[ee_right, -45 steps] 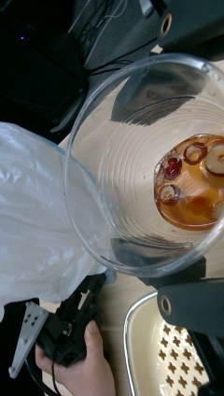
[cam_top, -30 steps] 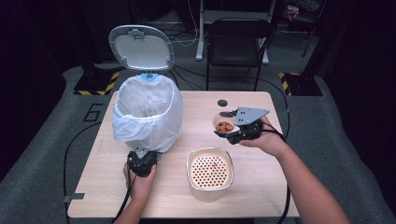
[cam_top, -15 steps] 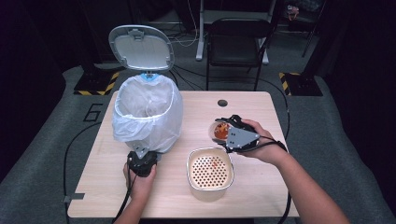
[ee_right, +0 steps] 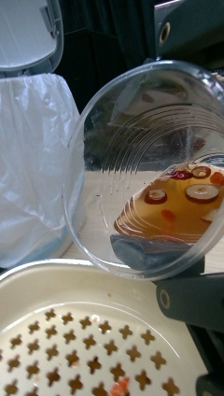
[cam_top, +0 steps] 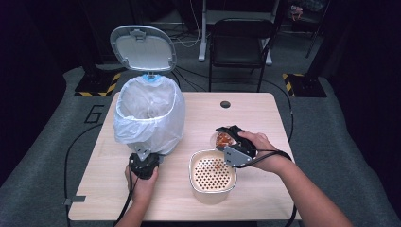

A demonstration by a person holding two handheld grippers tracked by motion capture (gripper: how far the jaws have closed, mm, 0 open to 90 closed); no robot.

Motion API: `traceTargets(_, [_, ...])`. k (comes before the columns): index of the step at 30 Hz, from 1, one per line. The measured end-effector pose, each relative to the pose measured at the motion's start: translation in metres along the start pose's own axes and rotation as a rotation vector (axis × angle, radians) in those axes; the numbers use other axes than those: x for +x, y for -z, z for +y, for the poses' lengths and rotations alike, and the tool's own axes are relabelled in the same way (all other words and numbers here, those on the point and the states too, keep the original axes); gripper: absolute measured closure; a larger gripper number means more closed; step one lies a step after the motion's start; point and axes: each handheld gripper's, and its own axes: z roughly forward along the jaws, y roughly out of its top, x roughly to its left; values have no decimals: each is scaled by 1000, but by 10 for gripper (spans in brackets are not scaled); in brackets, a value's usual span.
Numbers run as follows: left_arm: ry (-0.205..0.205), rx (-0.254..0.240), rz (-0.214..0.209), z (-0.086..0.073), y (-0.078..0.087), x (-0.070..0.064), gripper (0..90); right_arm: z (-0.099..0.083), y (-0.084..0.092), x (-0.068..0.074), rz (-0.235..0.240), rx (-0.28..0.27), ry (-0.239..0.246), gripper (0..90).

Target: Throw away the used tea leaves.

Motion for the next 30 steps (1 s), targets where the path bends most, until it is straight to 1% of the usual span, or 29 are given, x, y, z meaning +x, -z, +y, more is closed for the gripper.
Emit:
traceTargets(2, [0,0,0,0,0,0,639,1,0,3,-13,13,40,356])
traceTargets(3, [0,0,0,0,0,0,639,2,0,3,-11,16,53,356])
traceTargets(5, [0,0,0,0,0,0,639,4,0,6,-26,32,111,356])
traceTargets(7, [0,-1,0,0,0,0,639,5,0,9,-31,46,154,356])
traceTargets(8, [0,0,0,0,0,0,639,6,0,10,-31,50,155,356])
traceTargets(10, [1,-2,1,0,0,0,639,8,0,11,-40,50,191,356])
traceTargets(11, [1,-2,0,0,0,0,639,8,-1,12,-32,54,190,356])
traceTargets(14, [1,-2,0,0,0,0,639,11,-2,16,-48,68,259,355])
traceTargets(15, [1,-3,0,0,0,0,639,11,-3,17,-44,73,271,356])
traceTargets(16, [1,-2,0,0,0,0,639,12,-2,18,-57,77,299,356])
traceTargets(18, [2,-3,0,0,0,0,639,13,-3,21,-61,89,328,354])
traceTargets(19, [1,-2,0,0,0,0,639,14,-3,22,-72,97,354,353])
traceTargets(20, [1,-2,0,0,0,0,639,16,-3,22,-86,95,393,353])
traceTargets(21, [31,-28,-4,0,-2,-2,639,17,-3,23,-84,98,404,353])
traceTargets(22, [27,-25,0,0,-2,-2,639,18,-3,23,-92,99,426,352])
traceTargets(23, [14,-16,2,0,-1,-1,639,18,-3,24,-97,106,432,352])
traceTargets(24, [22,-22,-5,0,-1,-1,639,19,-4,25,-103,116,446,353])
traceTargets(25, [26,-24,-4,0,-1,-2,639,20,-3,26,-123,126,485,354])
traceTargets(26, [1,-2,-1,0,0,0,639,21,-3,27,-130,132,515,354])
traceTargets(27, [-4,-4,3,0,0,1,639,22,-2,28,-142,139,543,354])
traceTargets(28, [0,-3,0,0,0,0,639,22,-3,29,-142,138,560,354])
traceTargets(29, [2,-2,-1,0,0,0,639,23,-2,30,-160,140,585,353])
traceTargets(30, [2,-2,-1,0,0,0,640,23,-2,30,-160,140,585,353])
